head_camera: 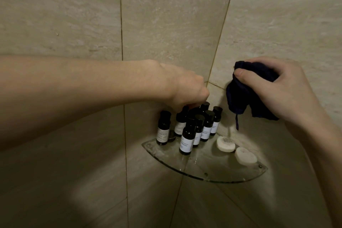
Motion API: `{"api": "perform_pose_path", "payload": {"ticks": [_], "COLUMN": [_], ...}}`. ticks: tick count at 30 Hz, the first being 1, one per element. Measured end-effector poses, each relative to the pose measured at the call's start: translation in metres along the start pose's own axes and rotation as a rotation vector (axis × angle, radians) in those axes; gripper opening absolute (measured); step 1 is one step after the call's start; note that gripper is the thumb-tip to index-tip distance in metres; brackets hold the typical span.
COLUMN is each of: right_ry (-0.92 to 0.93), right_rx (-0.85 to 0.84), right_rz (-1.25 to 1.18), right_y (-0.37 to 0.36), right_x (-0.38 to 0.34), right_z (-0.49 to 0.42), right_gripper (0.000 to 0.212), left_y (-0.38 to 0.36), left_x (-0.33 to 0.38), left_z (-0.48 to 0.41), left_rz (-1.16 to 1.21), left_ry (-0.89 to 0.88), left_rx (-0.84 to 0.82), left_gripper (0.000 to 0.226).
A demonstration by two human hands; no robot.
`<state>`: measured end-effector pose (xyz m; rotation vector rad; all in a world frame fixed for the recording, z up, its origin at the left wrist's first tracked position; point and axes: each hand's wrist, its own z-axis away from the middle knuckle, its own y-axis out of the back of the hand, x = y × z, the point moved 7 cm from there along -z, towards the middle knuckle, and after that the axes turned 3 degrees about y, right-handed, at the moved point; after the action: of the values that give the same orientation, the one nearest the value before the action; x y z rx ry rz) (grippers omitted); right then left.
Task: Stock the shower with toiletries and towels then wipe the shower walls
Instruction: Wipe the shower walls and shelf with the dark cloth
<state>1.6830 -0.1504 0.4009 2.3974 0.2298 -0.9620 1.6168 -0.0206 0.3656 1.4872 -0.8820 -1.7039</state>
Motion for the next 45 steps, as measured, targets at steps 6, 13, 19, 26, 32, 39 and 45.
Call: {"api": "perform_pose_path", "payload": {"ticks": [6, 13, 19, 26, 32, 39, 45], "right_ry": [0.014, 0.008, -0.003, 0.002, -0.025, -0.034, -0.029], "right_rx": [0.006, 0.006, 0.001, 0.002, -0.012, 0.001, 0.003], "right_rz": [0.009, 0.022, 0.013, 0.034, 0.024, 0.036, 0.047], "right_y": [0.0, 0.0, -0.002, -0.002, -0.002, -0.002, -0.001], "right_x": [0.002, 0.003, 0.002, 0.0, -0.001, -0.001, 0.0], "right_z": [-0.001, -0.002, -0.002, -0.001, 0.001, 0.002, 0.002], "right_gripper": [0.005, 0.008, 0.006, 0.008, 0.009, 0.011, 0.01], "left_y": [0.003, -0.001, 0.008, -0.001, -0.007, -0.005, -0.005], "left_x": [0.0, 0.001, -0.001, -0.006, -0.003, -0.004, -0.002], "left_z": [-0.001, 0.001, 0.014, 0.049, 0.052, 0.052, 0.049], "left_rz": [-0.014, -0.019, 0.014, 0.019, -0.027, 0.006, -0.04], "left_ry": [-0.016, -0.033, 0.025, 0.06, 0.043, 0.031, 0.038], "left_rx": [-0.007, -0.027, -0.009, -0.034, -0.07, -0.042, -0.002], "left_gripper": [0.019, 0.025, 0.035, 0.039, 0.028, 0.024, 0.023]}}
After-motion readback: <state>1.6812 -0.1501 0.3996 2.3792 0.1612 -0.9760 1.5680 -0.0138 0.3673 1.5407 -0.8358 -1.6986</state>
